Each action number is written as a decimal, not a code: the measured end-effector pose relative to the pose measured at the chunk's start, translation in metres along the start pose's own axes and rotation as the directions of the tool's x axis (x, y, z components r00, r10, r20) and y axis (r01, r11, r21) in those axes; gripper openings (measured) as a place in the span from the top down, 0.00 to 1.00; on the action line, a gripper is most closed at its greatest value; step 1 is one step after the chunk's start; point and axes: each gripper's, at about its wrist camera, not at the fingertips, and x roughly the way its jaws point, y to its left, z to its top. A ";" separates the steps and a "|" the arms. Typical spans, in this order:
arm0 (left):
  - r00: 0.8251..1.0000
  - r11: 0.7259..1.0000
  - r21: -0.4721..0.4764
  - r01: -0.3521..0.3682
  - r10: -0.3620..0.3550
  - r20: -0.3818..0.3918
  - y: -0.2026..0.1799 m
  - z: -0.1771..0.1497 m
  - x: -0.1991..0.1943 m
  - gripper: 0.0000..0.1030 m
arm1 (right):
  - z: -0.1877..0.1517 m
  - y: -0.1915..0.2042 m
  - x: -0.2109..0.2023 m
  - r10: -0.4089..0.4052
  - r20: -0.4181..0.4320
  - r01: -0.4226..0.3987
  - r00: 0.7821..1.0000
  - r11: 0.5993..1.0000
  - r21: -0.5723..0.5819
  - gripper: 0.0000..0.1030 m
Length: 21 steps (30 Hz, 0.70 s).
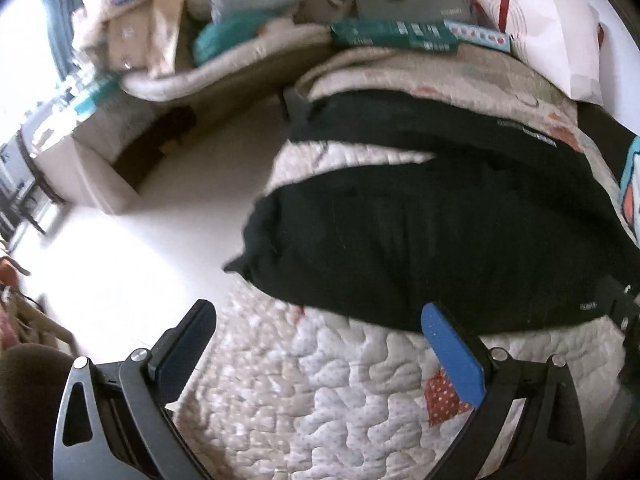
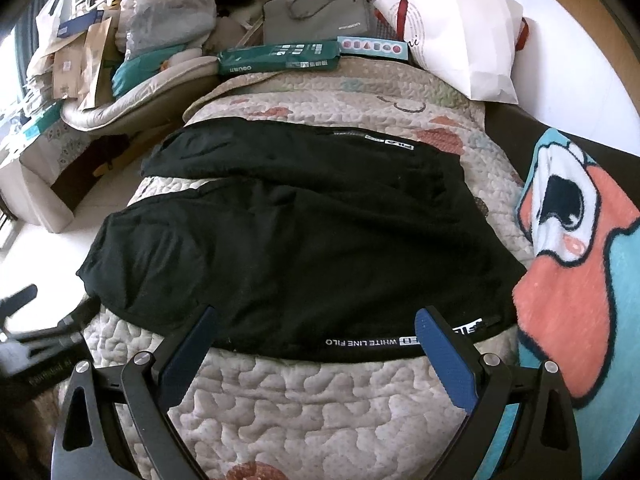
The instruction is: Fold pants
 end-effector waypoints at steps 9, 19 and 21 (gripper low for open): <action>0.993 0.998 0.017 -0.056 0.054 0.106 -0.005 -0.001 -0.058 0.00 | -0.006 -0.008 -0.021 0.024 0.044 -0.025 0.999 1.000 0.005 0.02; 0.979 0.999 -0.011 -0.031 0.033 0.201 -0.001 0.023 -0.114 0.00 | -0.010 -0.048 -0.042 -0.006 0.088 -0.003 0.996 0.995 0.102 0.02; 0.981 0.999 -0.040 -0.011 0.018 0.193 0.006 0.033 -0.112 0.00 | -0.008 -0.057 -0.039 0.002 0.076 -0.014 0.997 0.989 0.150 0.02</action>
